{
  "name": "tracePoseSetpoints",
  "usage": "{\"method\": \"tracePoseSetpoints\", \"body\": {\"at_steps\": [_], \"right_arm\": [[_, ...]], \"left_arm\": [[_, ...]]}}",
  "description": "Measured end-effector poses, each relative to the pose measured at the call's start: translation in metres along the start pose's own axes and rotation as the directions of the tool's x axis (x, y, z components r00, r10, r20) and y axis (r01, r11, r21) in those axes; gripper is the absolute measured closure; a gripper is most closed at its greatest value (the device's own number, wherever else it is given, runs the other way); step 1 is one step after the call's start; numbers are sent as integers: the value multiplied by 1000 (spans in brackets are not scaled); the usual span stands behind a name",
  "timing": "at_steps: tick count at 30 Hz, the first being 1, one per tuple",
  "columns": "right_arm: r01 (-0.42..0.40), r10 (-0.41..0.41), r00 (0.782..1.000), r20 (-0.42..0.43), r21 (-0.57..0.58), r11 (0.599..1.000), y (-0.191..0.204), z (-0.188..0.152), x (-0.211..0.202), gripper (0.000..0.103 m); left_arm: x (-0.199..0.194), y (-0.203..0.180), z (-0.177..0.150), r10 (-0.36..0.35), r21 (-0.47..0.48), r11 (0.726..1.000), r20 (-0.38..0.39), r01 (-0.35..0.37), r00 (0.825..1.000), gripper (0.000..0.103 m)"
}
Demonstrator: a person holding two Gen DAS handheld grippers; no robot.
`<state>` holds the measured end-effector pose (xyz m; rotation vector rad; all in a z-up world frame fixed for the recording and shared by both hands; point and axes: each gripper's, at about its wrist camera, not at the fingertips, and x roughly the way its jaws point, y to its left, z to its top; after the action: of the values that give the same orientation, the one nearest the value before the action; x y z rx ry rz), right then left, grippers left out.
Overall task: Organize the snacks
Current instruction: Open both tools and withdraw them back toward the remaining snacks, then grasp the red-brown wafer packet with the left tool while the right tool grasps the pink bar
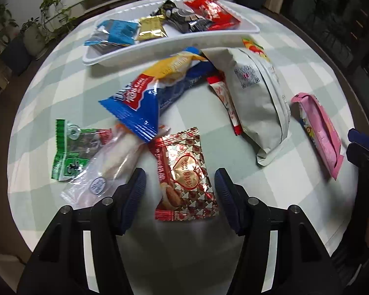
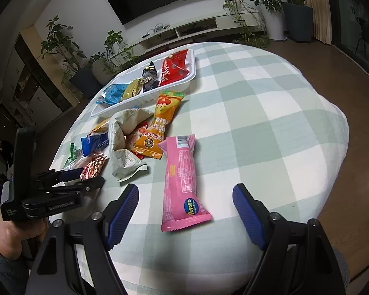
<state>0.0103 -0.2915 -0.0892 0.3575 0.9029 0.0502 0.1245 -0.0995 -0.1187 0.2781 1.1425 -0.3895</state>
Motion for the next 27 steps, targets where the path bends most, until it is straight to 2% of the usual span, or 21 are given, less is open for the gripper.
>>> {"method": "tracePoseSetpoints", "body": {"at_steps": [2,5,7,11,18,22,27], "right_arm": [[-4,4,1000,-1,-2,1000,0,0,0,22],[-4,4,1000,1,-4,1000,-1,1,-1,22],[0,0,1000,2,-6,1000,-1,1,-1,22],[-5,5,1000,-5,-15,1000,1,0,0,25],[0,-1,1000,-30,-38,999,7,0,4,33],[6,-9,999,-46,-59,998,12,2,9,34],[41,-50,994,-93,-102,994,19,7,27,42]], "left_arm": [[1,0,3,-3,-5,1000,-2,3,1000,49],[0,-2,5,-16,-2,1000,5,16,1000,68],[-1,-3,4,-17,1,1000,10,17,1000,72],[-4,-1,-3,-35,-12,999,21,35,999,76],[-20,14,-28,-110,-73,991,61,115,992,79],[-35,22,-44,-160,-105,980,100,170,982,79],[-46,22,-62,-219,-123,964,128,234,967,79]]}}
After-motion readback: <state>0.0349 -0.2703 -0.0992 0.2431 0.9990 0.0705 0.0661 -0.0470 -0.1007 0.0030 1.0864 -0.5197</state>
